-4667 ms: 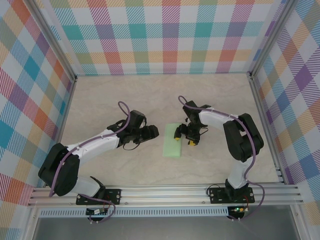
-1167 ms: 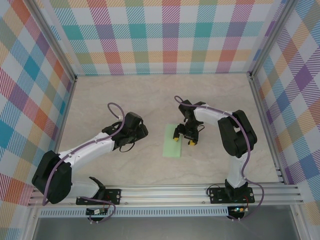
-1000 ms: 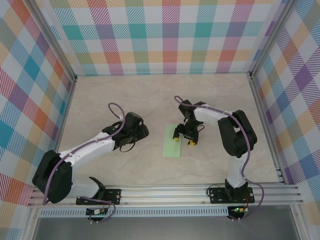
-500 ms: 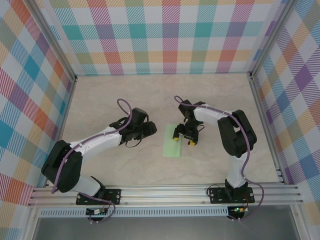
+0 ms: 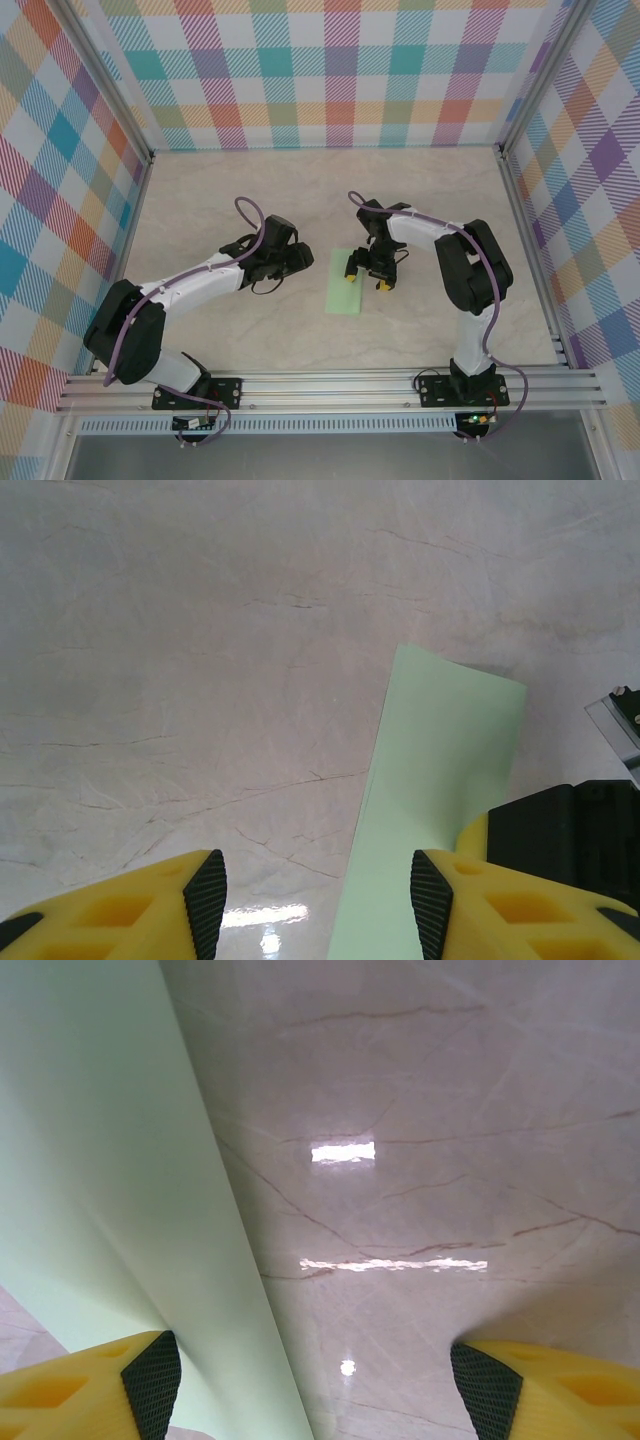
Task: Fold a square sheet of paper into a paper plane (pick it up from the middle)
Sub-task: Hold the square sheet of paper at the center of the table.
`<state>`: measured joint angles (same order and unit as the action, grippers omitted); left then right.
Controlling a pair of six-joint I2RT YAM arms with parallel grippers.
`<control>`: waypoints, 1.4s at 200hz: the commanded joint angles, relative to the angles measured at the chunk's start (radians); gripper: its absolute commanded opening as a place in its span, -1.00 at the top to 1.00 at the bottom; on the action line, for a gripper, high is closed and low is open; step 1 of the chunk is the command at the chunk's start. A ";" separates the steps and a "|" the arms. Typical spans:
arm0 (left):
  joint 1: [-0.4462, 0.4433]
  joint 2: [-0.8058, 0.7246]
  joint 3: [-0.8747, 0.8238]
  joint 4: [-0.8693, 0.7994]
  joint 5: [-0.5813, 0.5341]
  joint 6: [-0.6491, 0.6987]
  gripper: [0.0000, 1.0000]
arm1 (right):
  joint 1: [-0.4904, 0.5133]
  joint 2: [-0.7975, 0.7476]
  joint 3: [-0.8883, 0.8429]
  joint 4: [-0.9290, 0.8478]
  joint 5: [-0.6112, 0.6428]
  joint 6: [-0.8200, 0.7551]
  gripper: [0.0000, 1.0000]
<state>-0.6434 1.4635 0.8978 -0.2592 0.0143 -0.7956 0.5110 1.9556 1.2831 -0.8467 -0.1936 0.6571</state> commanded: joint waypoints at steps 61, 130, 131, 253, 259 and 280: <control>-0.018 0.127 0.091 0.067 0.169 0.027 0.63 | -0.008 0.108 -0.059 0.011 0.164 -0.019 -0.54; -0.069 0.367 0.247 0.065 0.245 0.017 1.00 | -0.008 0.114 -0.067 0.017 0.164 -0.014 -0.54; -0.070 0.369 0.249 0.063 0.245 0.017 1.00 | -0.008 0.114 -0.067 0.017 0.164 -0.014 -0.54; -0.088 0.487 0.244 0.023 0.173 -0.012 1.00 | -0.008 0.115 -0.087 0.046 0.141 -0.012 -0.55; -0.088 0.488 0.239 0.020 0.169 -0.012 1.00 | -0.008 0.113 -0.087 0.045 0.141 -0.011 -0.55; -0.090 0.483 0.211 0.026 0.151 -0.016 1.00 | -0.008 0.097 -0.082 0.048 0.131 -0.013 -0.55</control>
<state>-0.7200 1.9270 1.1545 -0.2058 0.2012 -0.7967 0.5110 1.9617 1.2774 -0.8501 -0.1909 0.6582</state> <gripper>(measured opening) 0.048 0.774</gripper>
